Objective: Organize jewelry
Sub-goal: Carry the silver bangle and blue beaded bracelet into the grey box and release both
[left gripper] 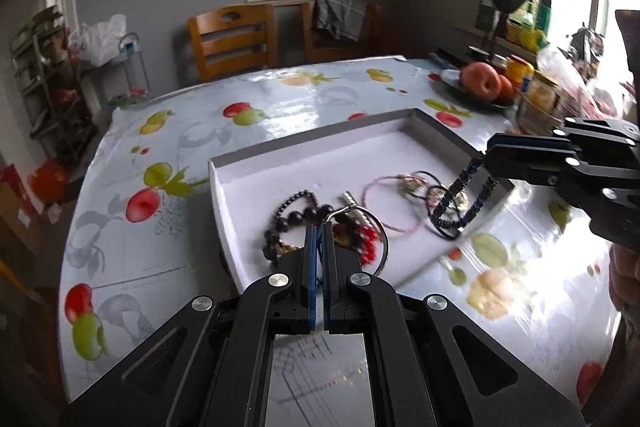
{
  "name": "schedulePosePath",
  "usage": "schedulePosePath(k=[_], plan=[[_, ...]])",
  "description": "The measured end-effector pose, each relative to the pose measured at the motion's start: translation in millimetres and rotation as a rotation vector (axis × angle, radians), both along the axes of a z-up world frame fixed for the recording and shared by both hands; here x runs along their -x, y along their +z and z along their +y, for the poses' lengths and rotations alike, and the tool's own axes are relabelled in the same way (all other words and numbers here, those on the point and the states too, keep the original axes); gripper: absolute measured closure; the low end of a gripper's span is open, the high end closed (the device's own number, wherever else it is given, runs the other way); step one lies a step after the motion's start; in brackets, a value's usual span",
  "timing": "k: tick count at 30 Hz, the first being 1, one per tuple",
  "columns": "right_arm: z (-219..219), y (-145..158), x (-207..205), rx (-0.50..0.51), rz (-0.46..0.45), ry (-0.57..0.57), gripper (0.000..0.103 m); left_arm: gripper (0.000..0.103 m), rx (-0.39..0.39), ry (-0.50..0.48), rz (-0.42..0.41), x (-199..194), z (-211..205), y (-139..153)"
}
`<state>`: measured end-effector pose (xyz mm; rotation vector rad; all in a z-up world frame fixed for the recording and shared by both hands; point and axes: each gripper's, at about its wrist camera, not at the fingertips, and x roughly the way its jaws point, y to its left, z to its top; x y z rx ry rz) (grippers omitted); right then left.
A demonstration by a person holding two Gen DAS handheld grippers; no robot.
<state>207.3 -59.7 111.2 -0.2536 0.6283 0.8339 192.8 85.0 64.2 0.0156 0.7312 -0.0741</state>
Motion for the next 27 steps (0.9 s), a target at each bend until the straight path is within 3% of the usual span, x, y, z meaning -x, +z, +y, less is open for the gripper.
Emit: schedulePosePath(k=[8,14,25,27], plan=[[22,-29,-27,0.019,0.073,-0.020,0.096,0.100,0.016,0.049,0.050,-27,7,-28],[10,-59,-50,0.033,0.128,-0.085,0.096,0.100,0.023,0.069,0.071,-34,13,-42],[-9,-83,-64,0.047,0.155,-0.144,0.096,0.100,0.017,0.077,0.077,-38,11,-52],[-11,-86,-65,0.048,0.155,-0.149,0.096,0.095,0.012,0.078,0.083,-38,10,-53]])
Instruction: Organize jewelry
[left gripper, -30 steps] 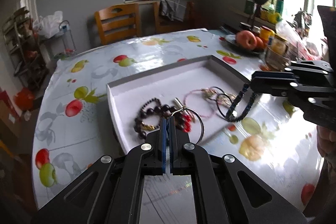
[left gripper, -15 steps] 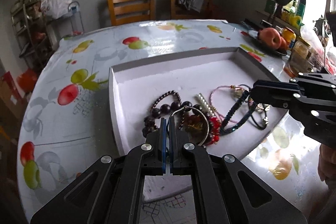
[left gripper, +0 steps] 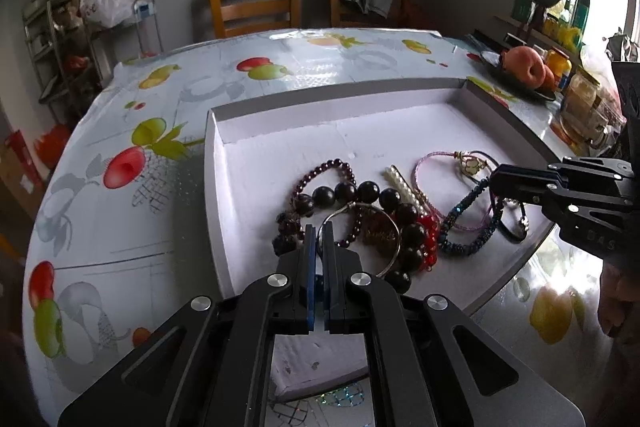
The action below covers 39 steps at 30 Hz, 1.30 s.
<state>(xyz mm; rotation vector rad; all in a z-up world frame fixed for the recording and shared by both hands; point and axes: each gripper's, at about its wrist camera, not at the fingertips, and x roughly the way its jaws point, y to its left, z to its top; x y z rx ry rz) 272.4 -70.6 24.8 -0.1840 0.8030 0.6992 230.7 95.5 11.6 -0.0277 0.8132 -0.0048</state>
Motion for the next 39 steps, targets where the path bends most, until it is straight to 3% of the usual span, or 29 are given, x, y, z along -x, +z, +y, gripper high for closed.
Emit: schedulePosePath(k=[2,3,5,8,12,14,17,21,33,39], plan=[[-1,-2,1,-0.002,-0.003,0.000,0.096,0.075,-0.008,0.007,-0.019,3,-1,3],[-1,-2,1,-0.002,-0.006,-0.001,0.096,0.071,-0.012,0.005,-0.028,4,-1,4],[-1,-3,2,0.000,-0.011,-0.002,0.093,0.045,-0.026,0.006,-0.044,8,-4,6],[-4,-1,5,-0.008,-0.023,-0.004,0.077,0.028,-0.033,0.003,-0.067,12,-7,10],[-12,4,14,-0.037,-0.057,-0.005,0.062,0.021,-0.028,0.013,-0.095,20,-7,14],[-16,6,19,-0.047,-0.070,-0.008,0.057,0.013,-0.030,0.018,-0.113,24,-8,17],[-22,8,27,-0.063,-0.084,-0.006,0.047,0.009,-0.025,0.018,-0.152,34,-9,22],[-32,12,38,-0.091,-0.113,-0.007,0.042,0.006,-0.006,0.027,-0.196,49,-12,27],[-53,24,74,-0.129,-0.224,-0.040,0.016,0.005,0.040,0.062,-0.233,82,-16,27],[-62,28,87,-0.154,-0.275,-0.063,0.009,0.005,0.005,0.087,-0.268,94,-24,30]])
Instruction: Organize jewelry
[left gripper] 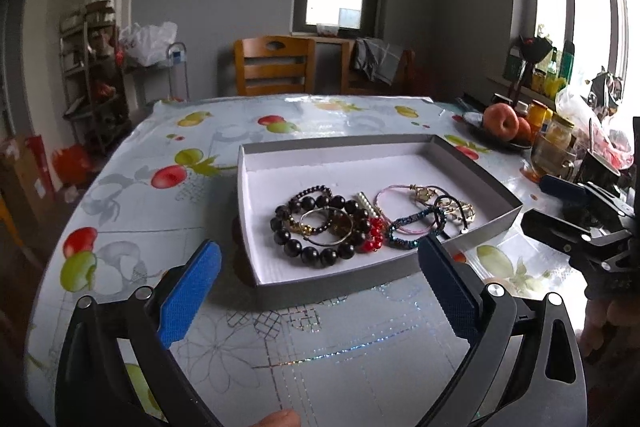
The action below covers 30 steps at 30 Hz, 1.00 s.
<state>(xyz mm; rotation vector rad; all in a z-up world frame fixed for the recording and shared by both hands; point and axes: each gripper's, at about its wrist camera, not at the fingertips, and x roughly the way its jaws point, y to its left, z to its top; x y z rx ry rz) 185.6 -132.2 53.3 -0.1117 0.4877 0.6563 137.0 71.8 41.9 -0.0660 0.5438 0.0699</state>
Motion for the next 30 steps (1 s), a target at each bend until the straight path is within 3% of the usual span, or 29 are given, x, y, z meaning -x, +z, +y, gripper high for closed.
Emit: schedulePosePath(k=[9,30], plan=[[-2,2,12,-0.002,-0.024,-0.015,0.006,0.005,-0.056,0.008,-0.036,9,-12,3],[-7,2,18,-0.010,-0.033,-0.057,0.006,0.005,-0.063,0.021,-0.055,14,-16,6]])
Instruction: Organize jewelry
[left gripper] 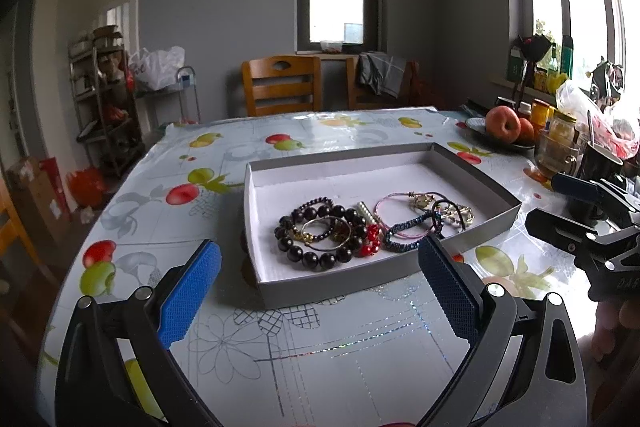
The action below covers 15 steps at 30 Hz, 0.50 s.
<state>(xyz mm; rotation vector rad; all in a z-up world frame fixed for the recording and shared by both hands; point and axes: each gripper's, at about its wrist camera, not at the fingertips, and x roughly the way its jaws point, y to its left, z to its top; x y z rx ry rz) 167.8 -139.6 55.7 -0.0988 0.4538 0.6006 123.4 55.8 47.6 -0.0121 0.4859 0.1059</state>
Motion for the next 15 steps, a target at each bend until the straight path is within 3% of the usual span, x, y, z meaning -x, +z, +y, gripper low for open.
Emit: schedulePosePath(k=[15], plan=[[1.0,-1.9,-0.9,0.004,0.007,0.001,0.006,0.005,-0.002,0.000,0.000,0.0,-0.1,0.1]])
